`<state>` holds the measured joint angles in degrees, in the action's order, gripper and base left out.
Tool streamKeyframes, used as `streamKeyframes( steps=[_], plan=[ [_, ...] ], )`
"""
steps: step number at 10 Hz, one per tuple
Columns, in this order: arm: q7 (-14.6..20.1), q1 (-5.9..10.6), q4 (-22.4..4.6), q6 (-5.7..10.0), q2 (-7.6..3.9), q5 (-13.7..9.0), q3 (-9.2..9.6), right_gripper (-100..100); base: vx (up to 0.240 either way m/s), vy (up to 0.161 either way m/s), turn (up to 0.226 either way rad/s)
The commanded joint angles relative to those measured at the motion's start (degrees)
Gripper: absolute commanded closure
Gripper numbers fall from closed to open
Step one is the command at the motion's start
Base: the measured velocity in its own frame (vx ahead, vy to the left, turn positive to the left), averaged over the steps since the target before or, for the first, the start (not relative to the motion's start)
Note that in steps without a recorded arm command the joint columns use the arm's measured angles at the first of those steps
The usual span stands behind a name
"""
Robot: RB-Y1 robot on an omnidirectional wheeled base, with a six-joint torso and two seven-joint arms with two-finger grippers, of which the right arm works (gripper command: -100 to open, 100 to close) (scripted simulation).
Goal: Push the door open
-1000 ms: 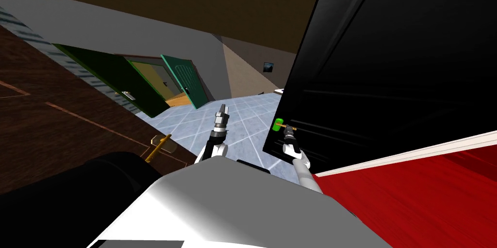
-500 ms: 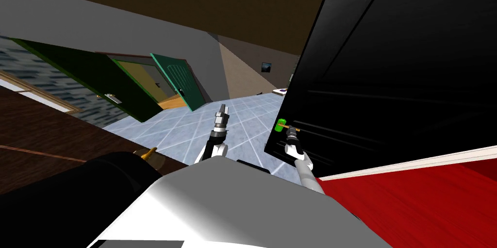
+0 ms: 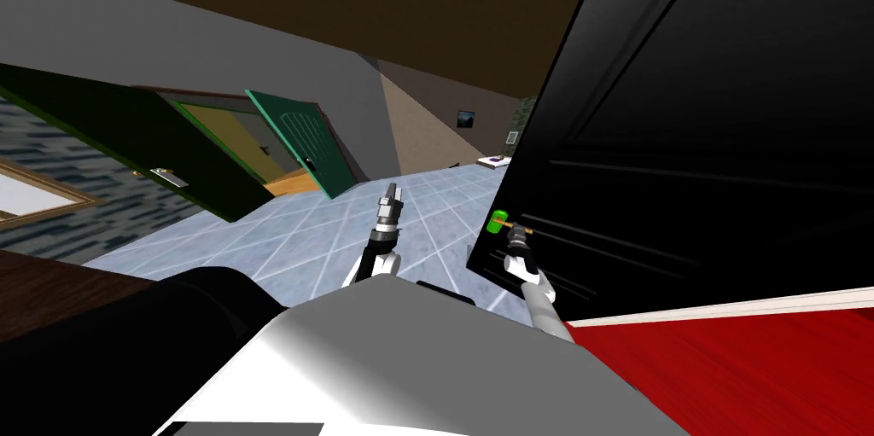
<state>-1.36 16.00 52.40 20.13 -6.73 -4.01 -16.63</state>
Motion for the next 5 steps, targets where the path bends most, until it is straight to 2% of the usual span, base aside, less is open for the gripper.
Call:
streamKeyframes(
  steps=[1,3,5],
  plan=[
    [-0.21,0.28,0.14,0.20,-0.28,-0.22,-0.91,100,0.177,0.050,-0.055],
    [-0.53,0.26,0.01,0.26,-0.58,-0.51,-2.21,100,0.181,0.083,-0.065],
    [-0.84,0.25,-0.11,0.32,-0.86,-0.78,-3.43,100,0.234,0.096,-0.077]
  ],
)
